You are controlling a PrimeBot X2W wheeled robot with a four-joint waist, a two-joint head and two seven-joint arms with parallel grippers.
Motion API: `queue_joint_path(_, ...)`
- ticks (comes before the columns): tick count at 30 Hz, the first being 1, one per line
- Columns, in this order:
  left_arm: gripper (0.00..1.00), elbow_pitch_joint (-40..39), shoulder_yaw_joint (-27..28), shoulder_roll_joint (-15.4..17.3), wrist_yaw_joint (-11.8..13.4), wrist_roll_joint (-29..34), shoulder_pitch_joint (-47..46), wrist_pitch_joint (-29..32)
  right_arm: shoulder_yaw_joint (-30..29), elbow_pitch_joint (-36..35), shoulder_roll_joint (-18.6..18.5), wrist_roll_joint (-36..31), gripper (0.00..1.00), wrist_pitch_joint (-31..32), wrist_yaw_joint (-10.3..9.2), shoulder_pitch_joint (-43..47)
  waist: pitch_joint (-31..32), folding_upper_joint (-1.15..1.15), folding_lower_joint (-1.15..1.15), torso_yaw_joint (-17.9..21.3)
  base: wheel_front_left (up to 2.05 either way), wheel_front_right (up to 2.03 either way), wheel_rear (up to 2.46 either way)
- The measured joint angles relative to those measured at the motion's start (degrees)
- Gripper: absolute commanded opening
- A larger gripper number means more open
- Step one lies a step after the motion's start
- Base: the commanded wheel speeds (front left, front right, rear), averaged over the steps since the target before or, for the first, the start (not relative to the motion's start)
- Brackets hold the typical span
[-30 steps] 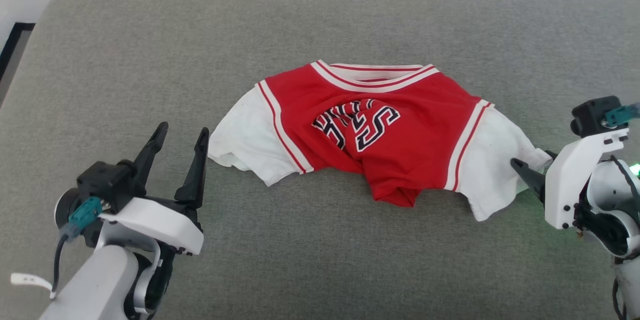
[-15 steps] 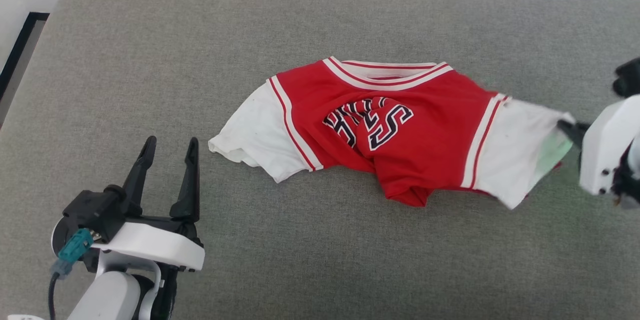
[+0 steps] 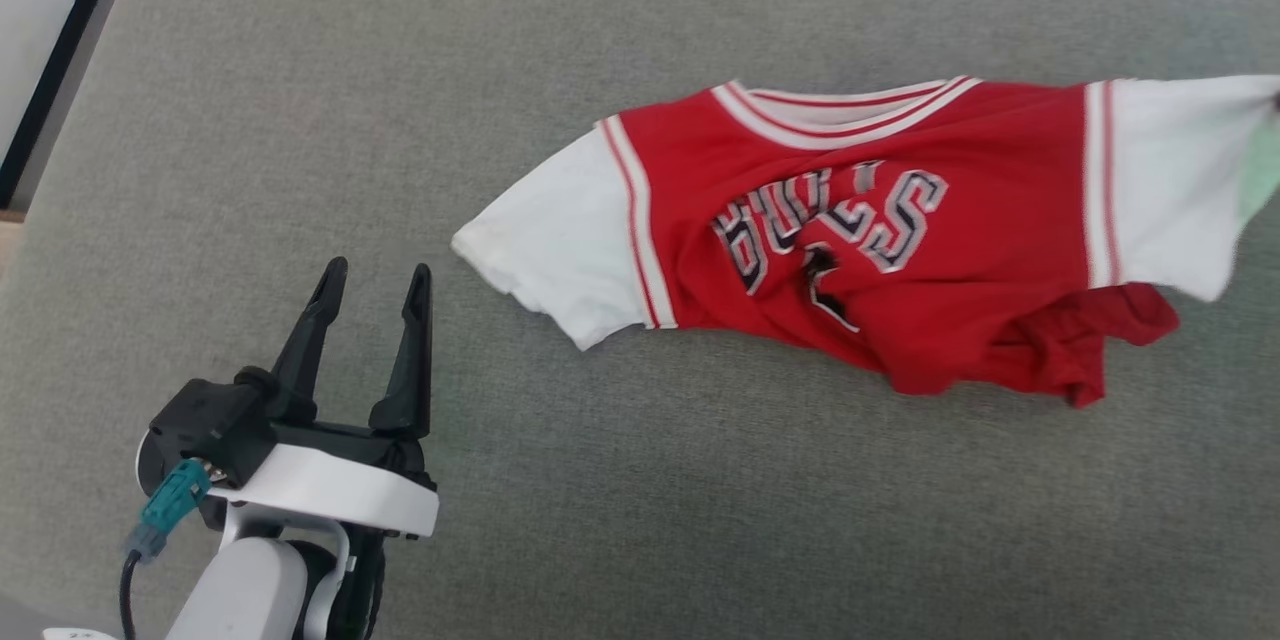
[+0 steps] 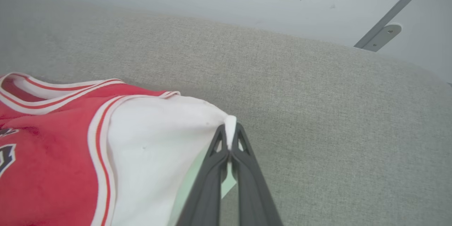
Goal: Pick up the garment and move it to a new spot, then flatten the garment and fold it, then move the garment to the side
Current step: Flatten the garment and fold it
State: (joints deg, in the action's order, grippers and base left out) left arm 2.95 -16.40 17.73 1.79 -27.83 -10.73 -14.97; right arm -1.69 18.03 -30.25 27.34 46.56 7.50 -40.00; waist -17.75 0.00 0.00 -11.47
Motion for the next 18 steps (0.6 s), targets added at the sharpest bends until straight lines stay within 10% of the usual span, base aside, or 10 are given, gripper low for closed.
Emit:
queue_joint_path(13, 1.0, 1.68, 1.79, -4.03, -4.02, 3.18, -0.81, 0.0, -1.02, 24.96, -2.15, -6.79, 0.0, -9.77, 0.0, -8.34, -2.54, 0.0, 0.0, -4.09, 0.0, 0.0, 0.0)
queue_joint_path(15, 1.0, 2.0, 2.09, -4.5, -4.41, 3.39, -0.81, 0.0, -0.62, 27.63, -1.64, -7.17, 0.47, -10.1, 0.0, -8.82, -2.53, 0.0, 0.0, -4.3, 0.0, 0.0, 0.0)
queue_joint_path(16, 1.0, 2.14, 2.27, -4.68, -4.72, 3.55, -0.82, 0.0, -0.3, 28.64, -1.35, -7.3, 1.0, -10.54, 0.0, -9.03, -2.48, 0.0, 0.0, -4.3, 0.0, 0.0, 0.0)
queue_joint_path(18, 1.0, 2.48, 2.52, -4.74, -5.02, 3.75, -0.82, 0.0, 0.25, 29.98, -1.09, -7.34, 1.0, -11.35, 0.0, -9.79, -2.3, 0.0, 0.0, -4.16, 0.0, 0.0, 0.0)
